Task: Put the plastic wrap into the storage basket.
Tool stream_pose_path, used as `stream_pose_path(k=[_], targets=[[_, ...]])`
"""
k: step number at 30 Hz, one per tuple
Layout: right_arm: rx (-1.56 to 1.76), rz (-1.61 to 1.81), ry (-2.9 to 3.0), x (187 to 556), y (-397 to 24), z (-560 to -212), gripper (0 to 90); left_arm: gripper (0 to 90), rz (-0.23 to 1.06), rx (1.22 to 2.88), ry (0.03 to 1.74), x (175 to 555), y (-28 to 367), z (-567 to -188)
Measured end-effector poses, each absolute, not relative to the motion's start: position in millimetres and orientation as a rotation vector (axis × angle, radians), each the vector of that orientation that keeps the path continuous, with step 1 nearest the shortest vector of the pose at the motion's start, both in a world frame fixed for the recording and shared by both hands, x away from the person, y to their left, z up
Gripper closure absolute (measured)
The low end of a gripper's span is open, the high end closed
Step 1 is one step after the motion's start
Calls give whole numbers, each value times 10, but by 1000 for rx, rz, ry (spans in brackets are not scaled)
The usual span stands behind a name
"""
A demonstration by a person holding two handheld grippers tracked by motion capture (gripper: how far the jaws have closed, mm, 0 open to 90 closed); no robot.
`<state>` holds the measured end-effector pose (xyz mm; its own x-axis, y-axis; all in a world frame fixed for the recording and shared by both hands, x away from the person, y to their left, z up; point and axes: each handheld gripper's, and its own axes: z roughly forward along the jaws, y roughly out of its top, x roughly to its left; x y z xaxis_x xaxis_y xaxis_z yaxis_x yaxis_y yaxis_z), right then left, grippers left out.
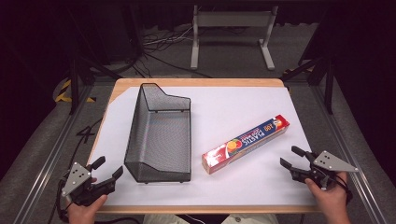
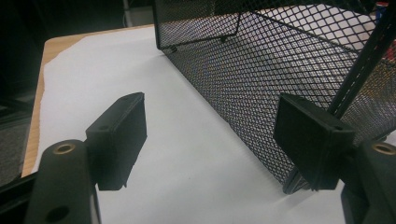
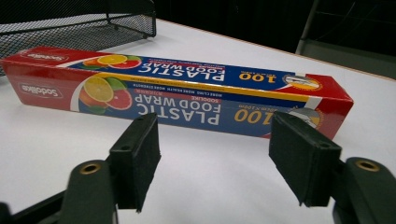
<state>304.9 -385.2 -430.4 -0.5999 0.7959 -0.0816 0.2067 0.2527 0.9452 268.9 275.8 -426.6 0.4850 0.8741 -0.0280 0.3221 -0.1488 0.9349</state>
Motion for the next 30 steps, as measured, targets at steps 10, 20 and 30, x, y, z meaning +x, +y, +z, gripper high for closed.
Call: stream_pose_path(k=[10,20,30], targets=[[891,1355,1970,3035,-3827,-4265,376,264,676,1704,1031,2686,2755,-4264],[782,1425,2049,3009,-3467,-4157,438,264,677,1707,1034,2689,2753,-4267],[679,1484,2215,3011,-3055,-4122,702,264,679,1707,1033,2689,2753,-4266]])
